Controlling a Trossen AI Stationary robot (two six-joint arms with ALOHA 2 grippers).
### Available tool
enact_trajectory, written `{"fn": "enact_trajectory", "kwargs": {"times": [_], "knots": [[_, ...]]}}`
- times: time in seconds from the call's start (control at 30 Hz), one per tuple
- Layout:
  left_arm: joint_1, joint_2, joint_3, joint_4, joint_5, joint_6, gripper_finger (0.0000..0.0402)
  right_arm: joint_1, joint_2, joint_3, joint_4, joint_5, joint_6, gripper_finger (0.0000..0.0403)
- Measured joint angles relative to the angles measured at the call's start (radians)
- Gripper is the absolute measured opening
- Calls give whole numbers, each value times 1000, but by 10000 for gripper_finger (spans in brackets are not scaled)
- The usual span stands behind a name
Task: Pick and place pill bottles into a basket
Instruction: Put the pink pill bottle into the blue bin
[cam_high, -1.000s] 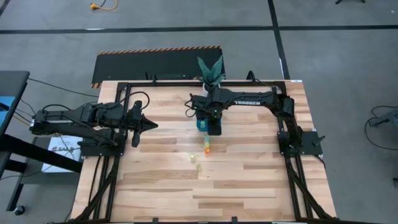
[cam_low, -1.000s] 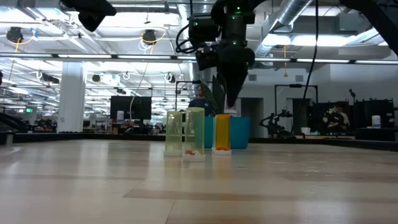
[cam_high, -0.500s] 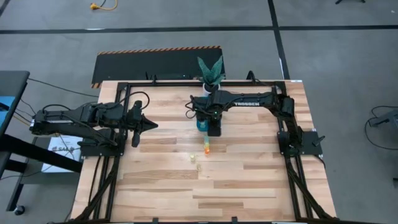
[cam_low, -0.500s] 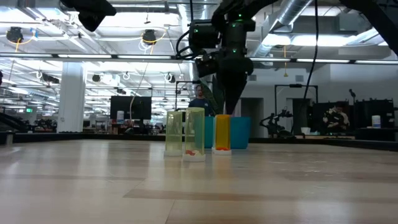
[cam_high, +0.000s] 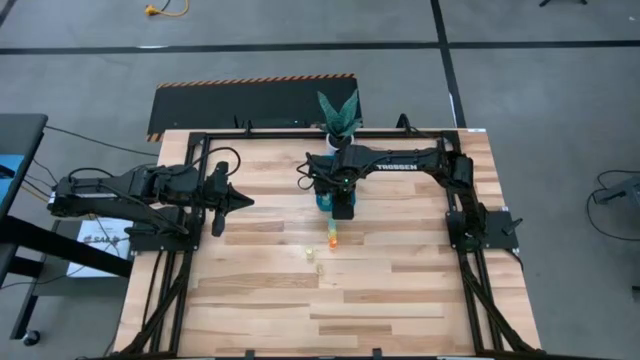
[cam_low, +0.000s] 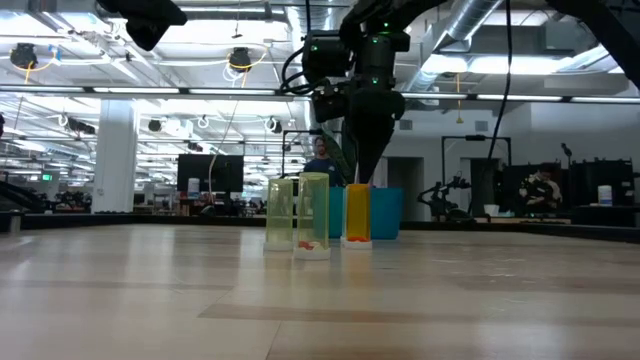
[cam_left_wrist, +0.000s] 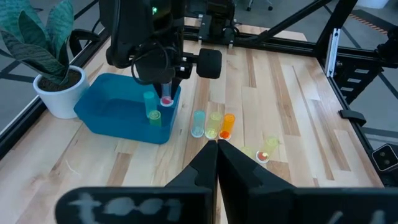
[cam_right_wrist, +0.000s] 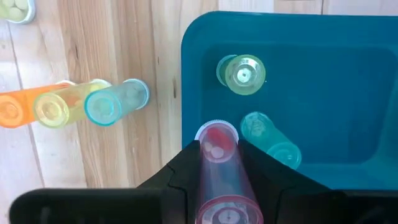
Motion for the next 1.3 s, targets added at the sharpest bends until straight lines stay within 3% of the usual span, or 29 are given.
{"fn": "enact_trajectory", "kwargs": {"times": [1.3], "knots": [[0,0,0,0,0,-1,0,0,0,1,40,3,-3,88]]}}
